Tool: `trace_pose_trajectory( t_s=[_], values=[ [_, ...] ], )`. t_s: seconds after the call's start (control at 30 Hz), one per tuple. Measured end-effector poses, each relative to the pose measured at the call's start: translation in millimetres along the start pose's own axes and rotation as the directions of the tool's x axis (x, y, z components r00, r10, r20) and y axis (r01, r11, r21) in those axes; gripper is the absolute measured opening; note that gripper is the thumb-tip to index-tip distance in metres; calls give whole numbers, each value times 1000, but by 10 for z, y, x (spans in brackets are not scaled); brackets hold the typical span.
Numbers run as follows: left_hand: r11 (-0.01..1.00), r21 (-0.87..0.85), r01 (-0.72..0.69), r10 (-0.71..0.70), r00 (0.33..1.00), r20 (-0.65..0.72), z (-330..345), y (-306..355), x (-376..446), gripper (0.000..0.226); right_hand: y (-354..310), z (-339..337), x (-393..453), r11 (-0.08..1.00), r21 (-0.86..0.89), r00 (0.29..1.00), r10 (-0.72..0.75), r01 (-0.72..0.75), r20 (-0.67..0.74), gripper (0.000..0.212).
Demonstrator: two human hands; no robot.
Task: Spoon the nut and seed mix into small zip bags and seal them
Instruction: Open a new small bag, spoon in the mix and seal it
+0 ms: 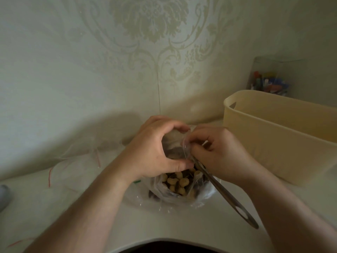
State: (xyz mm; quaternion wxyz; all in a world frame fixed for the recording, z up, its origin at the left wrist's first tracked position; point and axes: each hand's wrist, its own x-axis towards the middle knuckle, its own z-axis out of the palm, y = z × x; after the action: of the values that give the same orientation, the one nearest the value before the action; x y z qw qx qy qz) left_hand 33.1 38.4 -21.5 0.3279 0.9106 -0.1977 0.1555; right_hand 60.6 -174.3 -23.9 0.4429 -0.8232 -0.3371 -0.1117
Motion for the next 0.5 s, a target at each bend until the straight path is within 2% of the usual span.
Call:
trace_pose_trajectory(
  t_s=[0.1, 0.2, 0.27, 0.33, 0.37, 0.43, 0.5],
  values=[
    [999, -49, 22, -23, 1000, -11, -4, 8, 8, 67, -31, -20, 3, 996, 84, 1000, -1, 4, -30, 29],
    [980, -200, 23, -33, 998, -49, -68, 0, 26, 65, -13, -154, 39, 978, 209, 990, 44, -15, -132, 31],
    [917, -397, 33, -75, 993, -91, -125, -12, 37, 63, 59, -273, 37, 990, 126, 991, 71, -57, -116, 39],
    [788, -615, 38, -123, 988, -96, -177, -24, 52, 53, 113, -365, 3, 991, -115, 991, 77, -65, 106, 49],
    [729, -682, 47, -139, 987, -80, -195, -33, 60, 47, 115, -393, -22, 975, -214, 960, 112, -57, 257, 53],
    [636, -766, 95, -167, 986, -16, -210, -46, 67, 35, 104, -417, -71, 943, -326, 831, 232, -65, 505, 54],
    [563, -807, 179, -201, 977, 77, -227, -47, 60, 30, 90, -414, -100, 926, -370, 734, 303, -77, 607, 52]
  ],
)
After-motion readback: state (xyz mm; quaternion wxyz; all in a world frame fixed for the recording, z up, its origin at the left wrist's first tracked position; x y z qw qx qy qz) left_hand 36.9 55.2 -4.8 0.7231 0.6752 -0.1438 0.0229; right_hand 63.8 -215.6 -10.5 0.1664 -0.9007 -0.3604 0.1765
